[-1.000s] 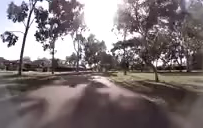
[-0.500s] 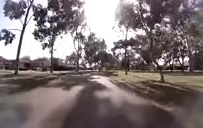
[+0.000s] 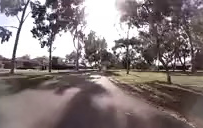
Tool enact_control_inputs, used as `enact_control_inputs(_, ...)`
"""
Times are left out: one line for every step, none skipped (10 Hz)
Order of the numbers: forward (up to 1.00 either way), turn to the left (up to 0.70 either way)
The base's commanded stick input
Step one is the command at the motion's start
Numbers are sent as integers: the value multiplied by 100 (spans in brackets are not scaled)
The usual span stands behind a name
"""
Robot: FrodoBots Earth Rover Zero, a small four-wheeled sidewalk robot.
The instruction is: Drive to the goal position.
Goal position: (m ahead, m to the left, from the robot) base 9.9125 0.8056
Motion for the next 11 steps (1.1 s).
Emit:
enact_control_inputs(100,0)
enact_control_inputs(100,0)
enact_control_inputs(100,0)
enact_control_inputs(100,0)
enact_control_inputs(100,0)
enact_control_inputs(100,0)
enact_control_inputs(100,0)
enact_control_inputs(100,0)
enact_control_inputs(100,0)
enact_control_inputs(100,3)
enact_control_inputs(100,15)
